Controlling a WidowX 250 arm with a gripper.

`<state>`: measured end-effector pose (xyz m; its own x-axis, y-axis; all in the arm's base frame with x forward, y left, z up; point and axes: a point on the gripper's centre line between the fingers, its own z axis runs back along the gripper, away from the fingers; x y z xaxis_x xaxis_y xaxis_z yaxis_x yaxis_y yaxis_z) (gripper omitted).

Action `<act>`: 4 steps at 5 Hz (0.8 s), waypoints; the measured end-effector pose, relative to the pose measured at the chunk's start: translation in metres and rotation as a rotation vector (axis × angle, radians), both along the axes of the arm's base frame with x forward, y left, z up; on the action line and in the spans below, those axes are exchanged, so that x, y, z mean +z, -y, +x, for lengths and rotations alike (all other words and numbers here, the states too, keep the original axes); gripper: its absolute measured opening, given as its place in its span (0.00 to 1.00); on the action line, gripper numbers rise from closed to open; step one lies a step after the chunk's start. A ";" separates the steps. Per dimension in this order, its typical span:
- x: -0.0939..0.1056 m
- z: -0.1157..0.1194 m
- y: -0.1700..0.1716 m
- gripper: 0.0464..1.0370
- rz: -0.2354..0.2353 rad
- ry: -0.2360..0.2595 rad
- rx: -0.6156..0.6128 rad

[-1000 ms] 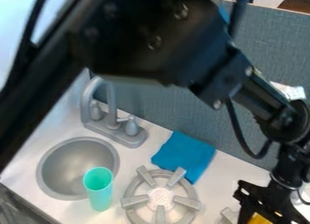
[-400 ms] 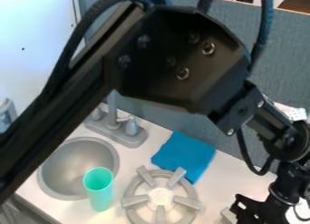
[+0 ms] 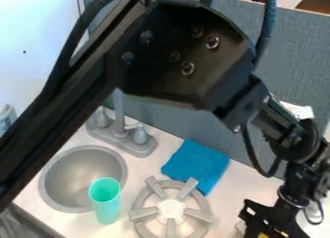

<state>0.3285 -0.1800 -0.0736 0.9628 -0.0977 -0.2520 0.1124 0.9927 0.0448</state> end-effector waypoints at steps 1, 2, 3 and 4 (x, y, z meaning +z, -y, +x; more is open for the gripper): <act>-0.003 -0.001 -0.002 0.69 -0.015 0.002 -0.004; -0.006 -0.002 -0.003 0.95 -0.020 0.000 -0.007; -0.009 -0.004 -0.006 0.97 -0.023 -0.001 -0.007; -0.005 -0.012 -0.007 0.96 -0.049 0.015 -0.006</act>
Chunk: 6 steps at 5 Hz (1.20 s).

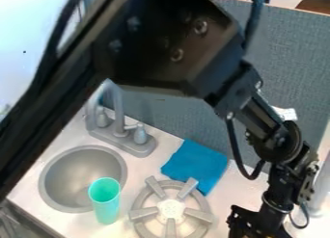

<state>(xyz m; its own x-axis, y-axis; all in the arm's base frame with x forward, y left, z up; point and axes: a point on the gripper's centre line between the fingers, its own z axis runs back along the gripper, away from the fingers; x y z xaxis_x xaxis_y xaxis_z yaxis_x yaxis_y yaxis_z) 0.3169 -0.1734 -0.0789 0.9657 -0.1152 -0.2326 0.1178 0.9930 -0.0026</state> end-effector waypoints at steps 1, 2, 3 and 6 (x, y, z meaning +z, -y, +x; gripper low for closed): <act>0.029 -0.001 -0.001 0.96 -0.066 0.081 0.017; 0.057 -0.007 -0.019 0.96 -0.153 0.182 0.056; 0.076 -0.017 -0.032 0.96 -0.148 0.223 0.078; 0.074 -0.035 -0.091 0.96 0.065 0.158 0.042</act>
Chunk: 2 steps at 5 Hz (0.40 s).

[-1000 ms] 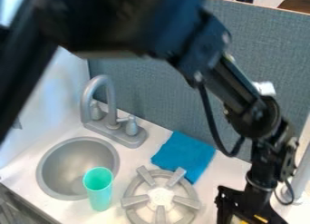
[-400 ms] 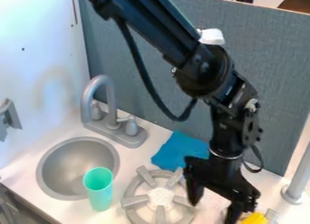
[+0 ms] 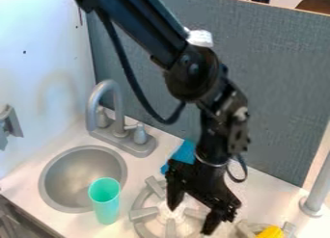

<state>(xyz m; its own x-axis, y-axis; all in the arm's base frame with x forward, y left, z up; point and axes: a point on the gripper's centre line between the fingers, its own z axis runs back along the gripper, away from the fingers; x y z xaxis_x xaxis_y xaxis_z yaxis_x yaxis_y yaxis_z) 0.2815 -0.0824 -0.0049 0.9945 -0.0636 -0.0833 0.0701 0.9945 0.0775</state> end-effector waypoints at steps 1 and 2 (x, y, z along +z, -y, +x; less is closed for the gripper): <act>0.000 0.000 -0.002 0.96 0.000 -0.002 0.002; 0.000 0.000 -0.002 0.96 0.000 -0.002 0.002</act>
